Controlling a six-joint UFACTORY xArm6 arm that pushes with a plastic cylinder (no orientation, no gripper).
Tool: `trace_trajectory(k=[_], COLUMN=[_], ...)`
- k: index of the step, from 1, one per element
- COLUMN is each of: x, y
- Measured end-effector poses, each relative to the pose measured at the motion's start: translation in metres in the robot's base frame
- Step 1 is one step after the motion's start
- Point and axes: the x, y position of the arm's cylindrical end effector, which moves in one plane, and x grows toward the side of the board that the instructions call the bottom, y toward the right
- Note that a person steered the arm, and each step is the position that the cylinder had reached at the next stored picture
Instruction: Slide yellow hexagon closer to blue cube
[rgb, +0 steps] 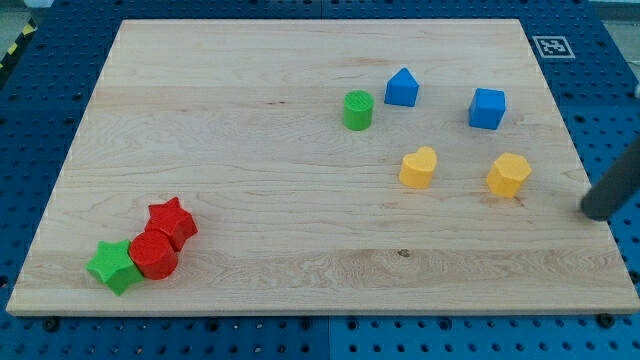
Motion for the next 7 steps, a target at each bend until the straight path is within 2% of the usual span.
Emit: trace_trajectory(k=[4,7], x=[0.003,0.003], y=[-0.046,-0.057])
